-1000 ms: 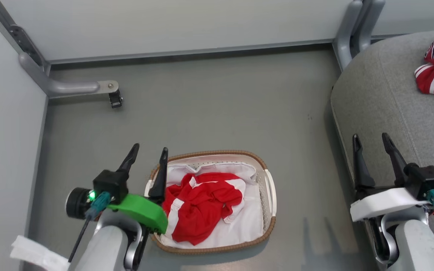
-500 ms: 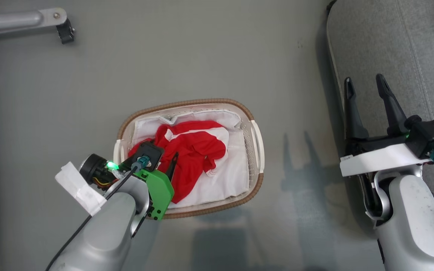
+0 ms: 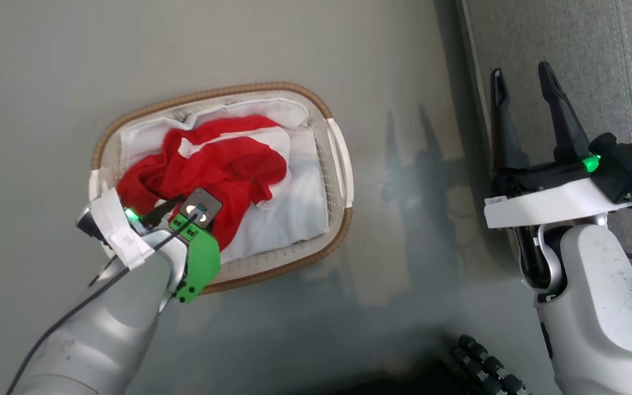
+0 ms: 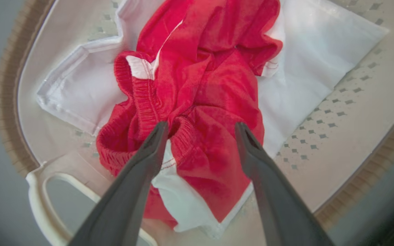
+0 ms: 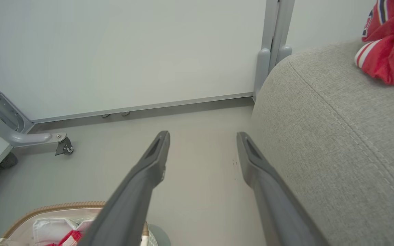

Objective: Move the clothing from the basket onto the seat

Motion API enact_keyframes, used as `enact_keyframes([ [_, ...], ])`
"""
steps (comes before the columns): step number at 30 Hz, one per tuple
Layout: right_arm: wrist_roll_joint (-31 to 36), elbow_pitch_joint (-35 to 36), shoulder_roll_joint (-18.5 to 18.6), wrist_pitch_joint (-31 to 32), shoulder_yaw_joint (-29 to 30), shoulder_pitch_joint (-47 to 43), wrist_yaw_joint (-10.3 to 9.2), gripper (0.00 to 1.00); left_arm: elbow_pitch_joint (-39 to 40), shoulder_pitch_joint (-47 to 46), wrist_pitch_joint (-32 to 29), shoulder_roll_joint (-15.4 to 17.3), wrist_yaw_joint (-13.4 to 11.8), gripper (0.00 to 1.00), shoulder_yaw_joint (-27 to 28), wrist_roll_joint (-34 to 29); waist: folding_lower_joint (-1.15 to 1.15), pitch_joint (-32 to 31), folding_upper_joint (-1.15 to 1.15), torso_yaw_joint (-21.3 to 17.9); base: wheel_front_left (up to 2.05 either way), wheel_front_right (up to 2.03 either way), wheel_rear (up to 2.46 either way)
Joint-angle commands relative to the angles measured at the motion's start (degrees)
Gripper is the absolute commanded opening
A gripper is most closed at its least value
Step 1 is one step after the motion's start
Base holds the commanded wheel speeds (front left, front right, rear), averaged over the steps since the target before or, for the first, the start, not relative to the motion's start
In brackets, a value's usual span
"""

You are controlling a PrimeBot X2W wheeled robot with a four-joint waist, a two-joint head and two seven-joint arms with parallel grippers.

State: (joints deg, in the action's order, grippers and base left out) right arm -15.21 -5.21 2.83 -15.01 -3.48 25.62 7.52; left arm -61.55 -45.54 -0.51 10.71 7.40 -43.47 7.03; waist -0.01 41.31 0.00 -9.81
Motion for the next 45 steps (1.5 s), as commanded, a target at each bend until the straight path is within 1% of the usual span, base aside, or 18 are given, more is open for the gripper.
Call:
enact_keyframes([
  [1, -0.5, 0.3, 0.1, -0.3, -0.3, 0.9, -0.06, 1.00, -0.8, -2.0, -0.1, 1.2, 0.1, 1.00, -0.4, -0.3, 0.01, 4.0, 0.00, -3.2, 0.00, 0.00, 0.00],
  [4, -1.1, 0.4, 0.1, -0.3, -0.8, 1.5, -0.06, 1.00, -2.7, -3.9, -0.4, 1.9, 0.0, 1.00, -1.1, -0.8, 0.01, 4.9, 0.00, -3.8, 0.00, 0.00, 0.00],
  [8, -1.7, 0.8, 0.1, -0.3, -1.4, 1.9, -0.06, 1.00, -5.2, -5.7, -1.6, 2.7, -1.3, 1.00, -2.7, -2.6, 0.01, 5.6, 0.00, -4.3, 0.00, 0.00, 0.00],
  [14, -2.4, 0.5, 0.1, -0.3, -1.8, 1.7, -0.06, 1.00, -8.0, -6.8, -4.4, 2.2, -1.1, 0.99, -4.5, -3.2, 0.01, 5.7, 0.00, -4.6, 0.00, 0.00, 0.00],
  [15, -2.6, 0.4, 0.1, -0.3, -1.9, 1.6, -0.06, 1.00, -8.3, -7.0, -4.9, 2.1, -1.0, 0.64, -4.8, -3.4, 0.01, 5.6, 0.00, -4.6, 0.00, 0.00, 0.00],
  [16, -2.6, 0.3, 0.1, -0.3, -1.9, 1.6, -0.07, 1.00, -8.5, -7.0, -5.4, 2.0, -1.0, 0.46, -5.1, -3.5, 0.01, 5.6, 0.00, -4.7, 0.00, 0.00, 0.00],
  [17, -2.7, 0.3, 0.1, -0.3, -2.0, 1.7, -0.06, 1.00, -8.7, -7.0, -6.0, 1.9, -1.0, 0.22, -5.5, -3.5, 0.01, 5.5, 0.00, -4.7, 0.00, 0.00, 0.00],
  [18, -2.8, 0.2, 0.1, -0.3, -2.1, 1.8, -0.06, 1.00, -8.9, -7.0, -6.4, 1.7, -0.9, 0.02, -5.7, -3.5, 0.01, 5.5, 0.00, -4.7, 0.00, 0.00, 0.00],
  [19, -2.9, 0.2, 0.1, -0.3, -2.1, 1.8, -0.07, 1.00, -9.1, -7.0, -7.0, 1.5, -0.8, 0.00, -5.8, -3.4, 0.01, 5.4, 0.00, -4.7, 0.00, 0.00, 0.00],
  [23, -3.2, -0.1, 0.1, -0.3, -2.3, 1.8, -0.07, 1.00, -9.8, -6.9, -8.9, 1.1, -0.4, 0.00, -6.6, -2.9, 0.01, 5.1, 0.00, -4.7, 0.00, 0.00, 0.00],
  [28, -3.1, -0.7, 0.1, -0.3, -1.7, 1.6, -0.06, 1.00, -9.3, -6.1, -7.5, 0.4, -0.1, 0.00, -6.9, -1.5, 0.01, 3.9, 0.00, -4.5, 0.00, 0.00, 0.00],
  [36, -1.6, -2.3, 0.1, -0.3, 0.6, 0.1, -0.06, 1.00, -6.0, -5.2, -2.1, -2.0, 0.0, 0.00, -6.2, 1.7, 0.01, -1.4, 0.00, -2.4, 0.00, 0.00, 0.00],
  [41, -0.2, -3.6, 0.2, -0.3, 2.4, -1.4, -0.06, 1.00, -2.2, -4.2, 3.9, -3.3, 0.1, 0.00, -5.5, 4.4, 0.01, -6.2, 0.00, -0.4, 0.00, 0.00, 0.00],
  [45, 1.0, -4.7, 0.2, -0.3, 3.9, -3.1, -0.06, 1.00, 1.8, -3.5, 7.8, -3.8, 0.1, 0.00, -6.4, 6.6, 0.01, -10.7, 0.00, 1.3, 0.00, 0.00, 0.00],
])
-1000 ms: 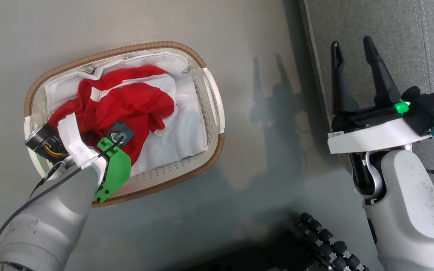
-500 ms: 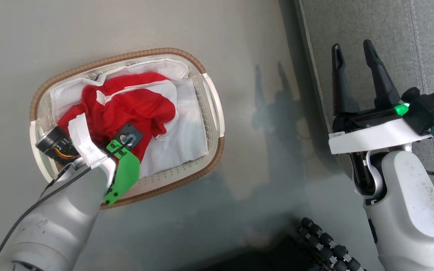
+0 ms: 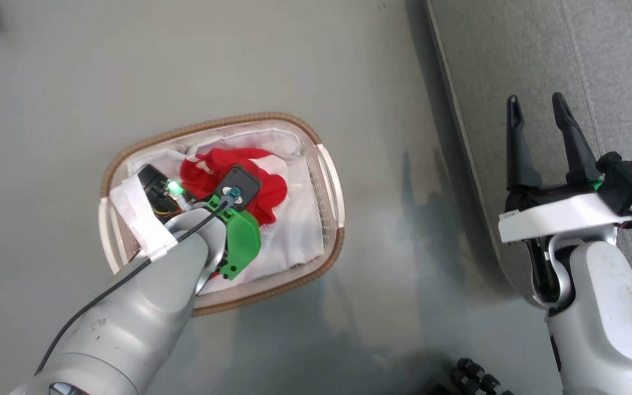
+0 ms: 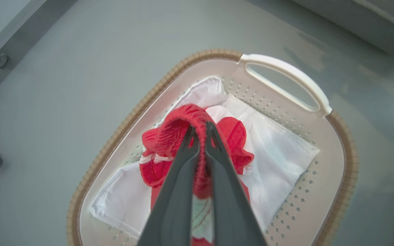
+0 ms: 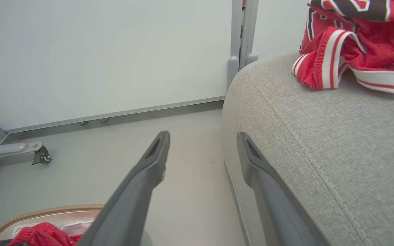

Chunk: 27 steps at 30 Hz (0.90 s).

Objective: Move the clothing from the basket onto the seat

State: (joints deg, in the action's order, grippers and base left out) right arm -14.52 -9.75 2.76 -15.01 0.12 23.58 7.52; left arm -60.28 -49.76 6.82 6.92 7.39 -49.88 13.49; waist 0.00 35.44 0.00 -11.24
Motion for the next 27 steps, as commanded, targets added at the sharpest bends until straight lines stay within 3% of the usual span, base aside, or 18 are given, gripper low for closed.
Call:
enact_keyframes([
  [1, 0.6, -0.5, 0.2, -0.3, 0.7, -1.4, -0.07, 1.00, 1.4, 0.9, 1.1, 0.0, 0.1, 0.00, -0.4, 0.8, 0.00, -6.0, 0.00, 3.2, 0.00, 0.00, 0.00],
  [13, 3.1, -4.0, 0.2, -0.3, 3.2, -8.4, -0.07, 1.00, 17.2, 2.5, 4.4, 1.6, 0.1, 0.00, -0.5, 10.5, 0.00, -21.4, 0.00, 6.9, 0.00, 0.00, 0.00],
  [27, 4.0, -5.9, 0.2, -0.3, 1.2, -11.9, -0.06, 1.00, 31.1, -3.0, -1.3, 4.1, -0.1, 0.00, 2.1, 15.3, 0.00, -32.1, 0.00, 7.0, 0.00, 0.00, 0.00],
])
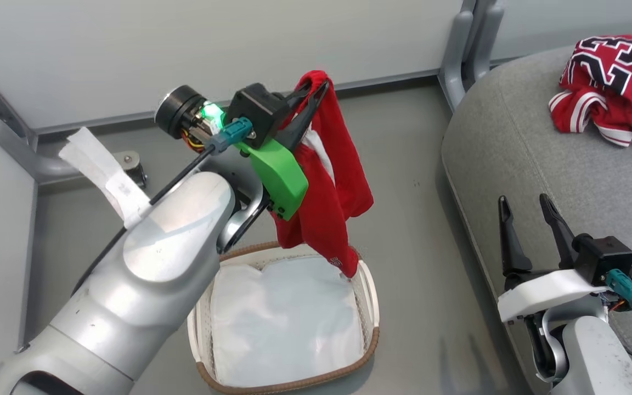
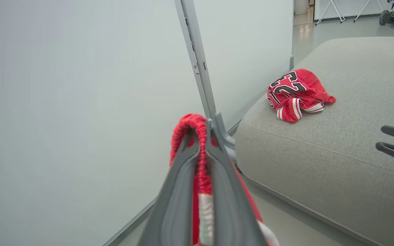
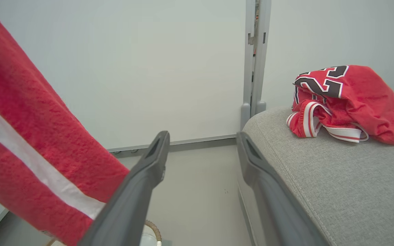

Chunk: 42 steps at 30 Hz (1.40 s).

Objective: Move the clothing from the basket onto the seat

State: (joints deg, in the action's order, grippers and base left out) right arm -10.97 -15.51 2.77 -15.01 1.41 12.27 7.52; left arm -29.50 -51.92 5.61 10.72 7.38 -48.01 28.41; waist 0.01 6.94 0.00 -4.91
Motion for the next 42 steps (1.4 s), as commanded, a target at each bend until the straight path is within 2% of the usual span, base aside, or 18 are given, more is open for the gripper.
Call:
enact_keyframes([
  [1, 0.6, -0.2, 0.2, -0.3, -0.4, -0.4, -0.07, 1.00, 0.9, -1.5, -0.4, 0.4, -0.1, 0.00, 0.6, 1.0, -0.01, -4.0, 0.00, 0.6, 0.00, 0.00, 0.00],
  [13, 0.7, 0.2, 0.2, -0.2, -7.6, 2.7, -0.06, 1.00, 3.9, -6.3, -3.9, 0.6, 0.1, 0.00, 0.3, 5.6, -0.01, -7.0, 0.00, 0.3, 0.00, 0.00, 0.00],
  [24, -0.3, 3.5, 0.2, -0.2, -23.1, 2.0, -0.06, 1.00, 3.0, -7.7, -5.9, -0.7, 0.1, 0.00, -0.8, 7.5, -0.01, -8.3, 0.00, 0.7, 0.00, 0.00, 0.00],
  [31, 1.1, -2.1, 0.2, -0.2, -28.8, 7.6, -0.07, 1.00, 2.7, -8.8, -6.8, -2.7, -0.1, 0.00, -1.5, 8.2, -0.01, -8.5, 0.00, 1.1, 0.00, 0.00, 0.00],
  [42, 1.4, -13.1, 0.2, -0.2, -28.7, 15.3, -0.06, 1.00, 3.3, -9.7, -6.7, -5.0, -0.1, 0.00, -2.8, 8.7, -0.01, -8.2, 0.00, 3.7, 0.00, 0.00, 0.00],
])
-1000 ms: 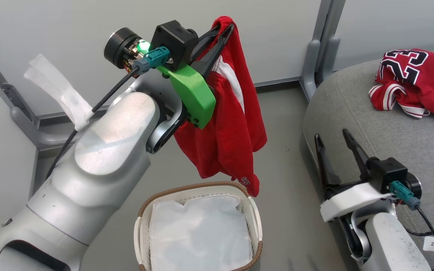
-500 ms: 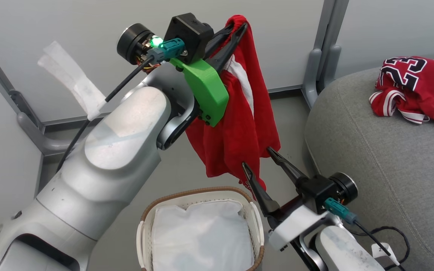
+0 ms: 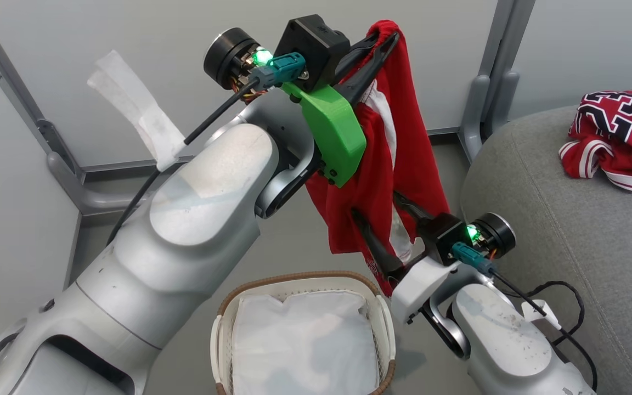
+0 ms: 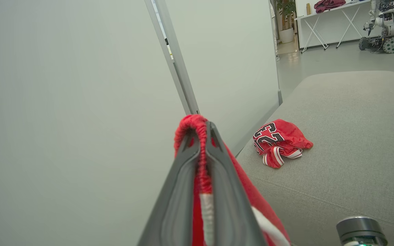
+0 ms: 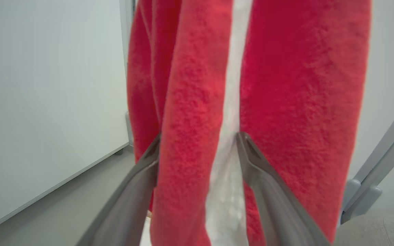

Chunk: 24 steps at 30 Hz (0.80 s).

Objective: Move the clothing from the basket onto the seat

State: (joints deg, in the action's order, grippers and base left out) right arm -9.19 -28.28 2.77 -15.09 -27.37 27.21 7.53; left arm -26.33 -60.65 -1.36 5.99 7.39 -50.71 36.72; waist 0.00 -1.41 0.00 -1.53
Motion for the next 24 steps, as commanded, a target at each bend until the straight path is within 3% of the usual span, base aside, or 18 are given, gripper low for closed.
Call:
enact_keyframes([
  [1, -0.6, -0.7, 0.2, -0.1, 0.2, 0.7, -0.07, 0.47, 0.3, -0.8, 0.4, -0.3, -0.1, 0.00, -0.2, 0.5, 0.00, 0.1, 0.00, 0.5, 0.00, 0.00, 0.00],
  [2, -0.7, -1.1, 0.2, -0.1, 0.1, 1.1, -0.07, 0.29, 0.4, -0.6, 0.5, -0.2, -0.1, 0.00, -0.2, 0.5, 0.00, 0.2, 0.00, 0.6, 0.00, 0.00, 0.00],
  [3, -0.9, -1.4, 0.2, -0.1, 0.0, 1.5, -0.08, 0.00, 0.5, -0.1, 0.6, 0.1, -0.2, 0.00, -0.1, 0.6, 0.00, 0.2, 0.00, 0.6, 0.00, 0.00, 0.00],
  [13, 1.4, -1.4, 0.2, -0.1, 3.6, 2.7, -0.07, 0.00, -0.4, 5.1, 4.0, 3.7, -1.9, 0.00, 1.7, 1.7, 0.00, 1.1, 0.00, -0.8, 0.00, 0.00, 0.00],
  [14, 1.9, -1.3, 0.2, -0.1, 4.2, 2.7, -0.07, 0.00, -0.5, 5.9, 4.8, 3.9, -2.1, 0.24, 1.8, 1.9, 0.00, 1.2, 0.00, -1.0, 0.00, 0.00, 0.00],
  [15, 2.2, -1.2, 0.2, -0.1, 4.7, 2.8, -0.08, 0.00, -0.7, 6.6, 5.3, 4.1, -2.1, 0.40, 1.9, 2.0, 0.00, 1.2, 0.00, -1.1, 0.00, 0.00, 0.00],
  [16, 2.6, -1.0, 0.2, -0.1, 5.2, 2.9, -0.07, 0.00, -0.8, 7.3, 5.9, 4.3, -2.2, 1.00, 1.9, 2.1, 0.00, 1.3, 0.00, -1.3, 0.00, 0.00, 0.00],
  [24, 7.2, -0.1, 0.2, -0.1, 11.8, 4.6, -0.07, 0.00, -1.8, 14.3, 12.3, 5.0, -3.0, 1.00, 2.0, 2.8, 0.00, 1.9, 0.00, -2.5, 0.00, 0.00, 0.00],
])
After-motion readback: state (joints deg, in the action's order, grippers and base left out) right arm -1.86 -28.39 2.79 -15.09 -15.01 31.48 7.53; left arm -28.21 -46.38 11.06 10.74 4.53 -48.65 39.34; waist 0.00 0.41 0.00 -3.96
